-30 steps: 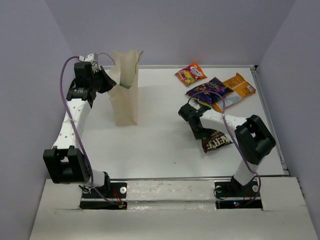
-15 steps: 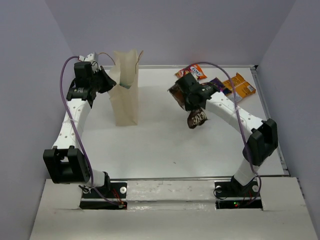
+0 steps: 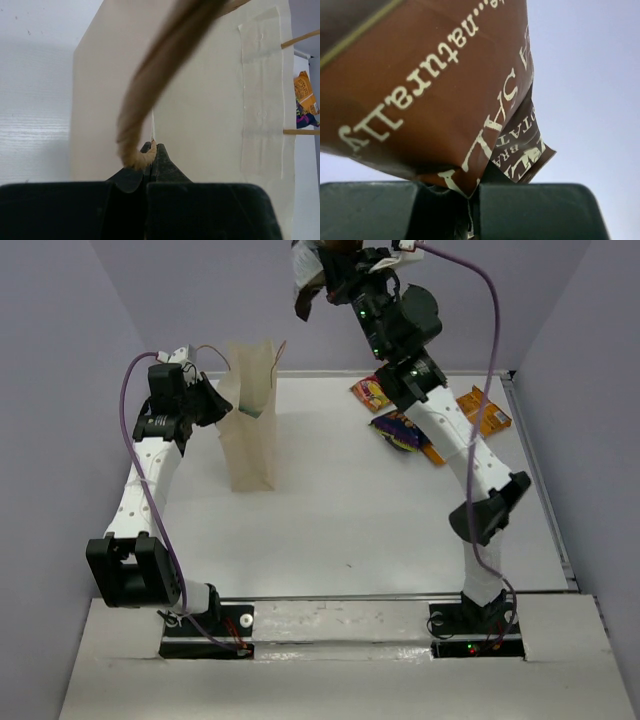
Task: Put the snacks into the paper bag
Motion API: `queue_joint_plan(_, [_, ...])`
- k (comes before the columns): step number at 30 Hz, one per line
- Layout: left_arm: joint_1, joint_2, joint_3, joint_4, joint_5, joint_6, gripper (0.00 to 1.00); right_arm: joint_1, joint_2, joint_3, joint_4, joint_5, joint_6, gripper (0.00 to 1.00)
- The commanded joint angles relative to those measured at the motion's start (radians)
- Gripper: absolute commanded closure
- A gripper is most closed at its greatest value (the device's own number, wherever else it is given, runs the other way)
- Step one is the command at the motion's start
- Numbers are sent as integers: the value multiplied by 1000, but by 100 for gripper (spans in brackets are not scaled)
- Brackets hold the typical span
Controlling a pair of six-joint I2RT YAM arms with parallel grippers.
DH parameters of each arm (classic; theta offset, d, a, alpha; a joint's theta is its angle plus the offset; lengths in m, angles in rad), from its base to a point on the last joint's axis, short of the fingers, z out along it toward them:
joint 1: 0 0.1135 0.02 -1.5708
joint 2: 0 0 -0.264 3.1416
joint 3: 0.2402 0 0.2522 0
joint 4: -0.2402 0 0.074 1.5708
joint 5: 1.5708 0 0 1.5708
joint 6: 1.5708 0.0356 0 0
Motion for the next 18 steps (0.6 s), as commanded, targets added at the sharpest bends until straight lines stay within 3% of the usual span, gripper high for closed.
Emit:
queue_joint_plan(1, [-2,0,11,-13,17,9,100,28,300,303,338,-207,101,99])
queue_joint_plan(3, [-2,0,13,-10,12,12,100,43,396,359,413,-212,132,99])
queue_joint_plan(7, [-2,3,20,-7,6,10,100,86,364,161,475,-171,97,99])
queue_joint_plan(13, [-2,18,28,-7,-2,9,100,121,383,153,352,-238,98,99])
queue_joint_plan(18, [-2,23,36,-10,-14,-8,100,155,260,-91,354,-218,58,99])
